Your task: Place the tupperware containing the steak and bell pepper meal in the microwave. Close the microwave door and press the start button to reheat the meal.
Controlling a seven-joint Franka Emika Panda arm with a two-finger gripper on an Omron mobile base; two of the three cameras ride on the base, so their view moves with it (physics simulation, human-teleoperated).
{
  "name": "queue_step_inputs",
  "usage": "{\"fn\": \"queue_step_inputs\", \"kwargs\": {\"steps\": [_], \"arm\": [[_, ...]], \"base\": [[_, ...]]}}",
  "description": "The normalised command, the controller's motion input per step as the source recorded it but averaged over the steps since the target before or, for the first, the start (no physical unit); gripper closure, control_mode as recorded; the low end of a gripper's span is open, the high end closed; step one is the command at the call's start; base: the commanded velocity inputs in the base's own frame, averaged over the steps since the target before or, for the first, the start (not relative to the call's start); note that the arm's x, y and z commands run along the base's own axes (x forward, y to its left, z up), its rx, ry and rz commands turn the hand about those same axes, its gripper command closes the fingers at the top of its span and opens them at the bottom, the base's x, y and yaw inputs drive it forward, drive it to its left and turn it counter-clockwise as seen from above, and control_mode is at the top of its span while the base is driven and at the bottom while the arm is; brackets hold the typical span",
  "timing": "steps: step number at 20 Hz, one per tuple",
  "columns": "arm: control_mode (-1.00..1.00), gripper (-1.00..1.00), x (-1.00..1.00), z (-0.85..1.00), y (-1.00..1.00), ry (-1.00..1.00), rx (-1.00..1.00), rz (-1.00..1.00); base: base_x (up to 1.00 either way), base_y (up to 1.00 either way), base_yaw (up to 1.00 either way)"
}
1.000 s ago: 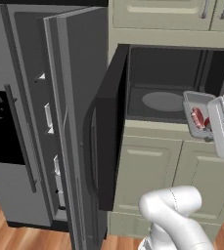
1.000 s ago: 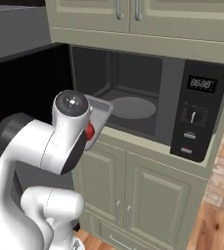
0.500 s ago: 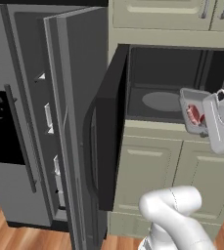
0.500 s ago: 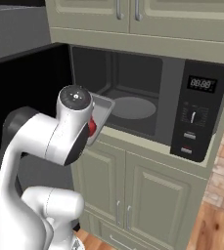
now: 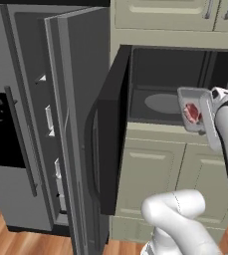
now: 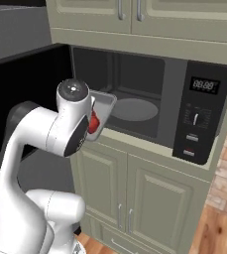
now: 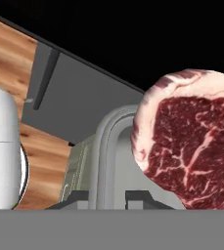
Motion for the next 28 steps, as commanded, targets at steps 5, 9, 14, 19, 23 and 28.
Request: {"fn": "queue_step_inputs", "kwargs": {"steps": [5, 9, 14, 19, 23, 28], "arm": [[-1.00, 1.00, 0.48, -0.04, 0.00, 0.00, 0.00, 0.00], [-1.00, 1.00, 0.58, -0.23, 0.00, 0.01, 0.00, 0.00], [-1.00, 1.00, 0.46, -0.24, -0.05, 0.01, 0.00, 0.00], [-1.00, 1.00, 0.31, -0.17, -0.16, 0.00, 0.00, 0.00], [-1.00, 1.00, 0.36, -0.04, -0.21, 0.00, 0.00, 0.00], [-1.00, 1.00, 0.38, 0.00, -0.28, 0.03, 0.00, 0.00]], "base": [[0.00, 0.00, 0.00], [0.00, 0.00, 0.00], [0.00, 0.00, 0.00], [0.00, 0.00, 0.00], [0.00, 0.00, 0.00], [0.00, 0.00, 0.00]]}}
